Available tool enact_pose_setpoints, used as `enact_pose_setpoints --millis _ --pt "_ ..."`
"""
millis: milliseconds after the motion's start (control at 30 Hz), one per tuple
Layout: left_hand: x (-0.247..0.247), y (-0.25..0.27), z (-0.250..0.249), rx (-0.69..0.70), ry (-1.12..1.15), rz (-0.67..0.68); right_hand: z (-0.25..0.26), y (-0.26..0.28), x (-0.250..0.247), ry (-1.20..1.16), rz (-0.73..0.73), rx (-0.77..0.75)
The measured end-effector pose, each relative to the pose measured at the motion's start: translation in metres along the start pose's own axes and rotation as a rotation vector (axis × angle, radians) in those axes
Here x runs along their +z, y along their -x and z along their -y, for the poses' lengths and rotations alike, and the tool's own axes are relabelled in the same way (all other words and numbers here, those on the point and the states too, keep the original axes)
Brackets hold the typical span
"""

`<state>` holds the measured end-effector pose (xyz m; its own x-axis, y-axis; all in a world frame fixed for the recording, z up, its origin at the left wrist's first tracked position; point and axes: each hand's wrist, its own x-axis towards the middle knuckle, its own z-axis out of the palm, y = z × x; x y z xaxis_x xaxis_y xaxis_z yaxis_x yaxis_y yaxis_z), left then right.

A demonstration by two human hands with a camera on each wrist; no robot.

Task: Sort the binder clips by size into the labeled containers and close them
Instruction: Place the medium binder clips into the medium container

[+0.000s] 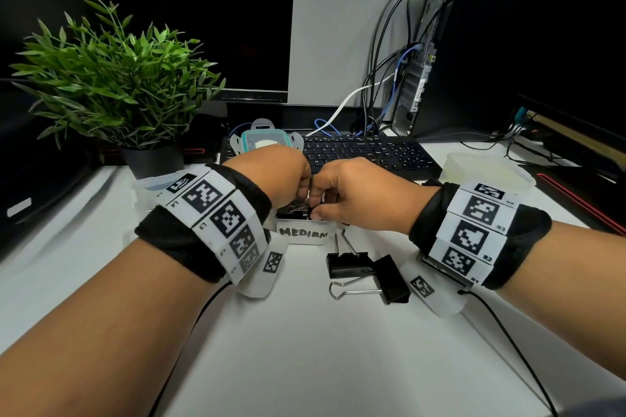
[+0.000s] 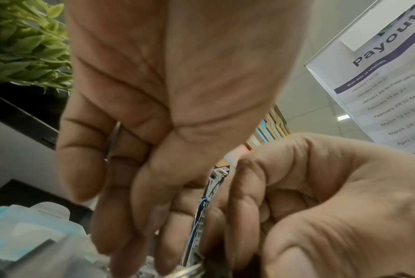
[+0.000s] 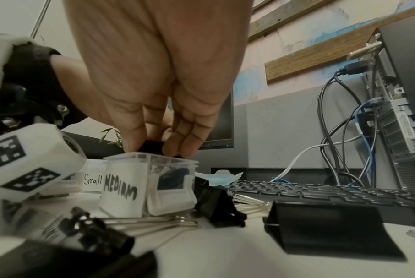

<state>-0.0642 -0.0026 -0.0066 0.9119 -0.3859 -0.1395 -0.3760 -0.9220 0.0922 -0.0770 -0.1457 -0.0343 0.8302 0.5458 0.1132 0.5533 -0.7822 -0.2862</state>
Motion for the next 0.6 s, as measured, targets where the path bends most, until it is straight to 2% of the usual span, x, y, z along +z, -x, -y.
enact_pose_setpoints --millis 133,467,600 --pt "0.0003 -0.0029 -0.0015 -0.023 0.005 0.048 0.0025 -0.0013 0.0011 0.011 0.064 0.017" --pt "0.0081 -0.0001 0.0030 0.012 -0.029 0.073 0.0011 0.0025 -0.0019 0.110 0.162 0.057" --pt "0.0045 -0.0015 0.0024 0.004 0.078 0.090 -0.0047 0.0047 -0.0029 0.106 0.166 0.079"
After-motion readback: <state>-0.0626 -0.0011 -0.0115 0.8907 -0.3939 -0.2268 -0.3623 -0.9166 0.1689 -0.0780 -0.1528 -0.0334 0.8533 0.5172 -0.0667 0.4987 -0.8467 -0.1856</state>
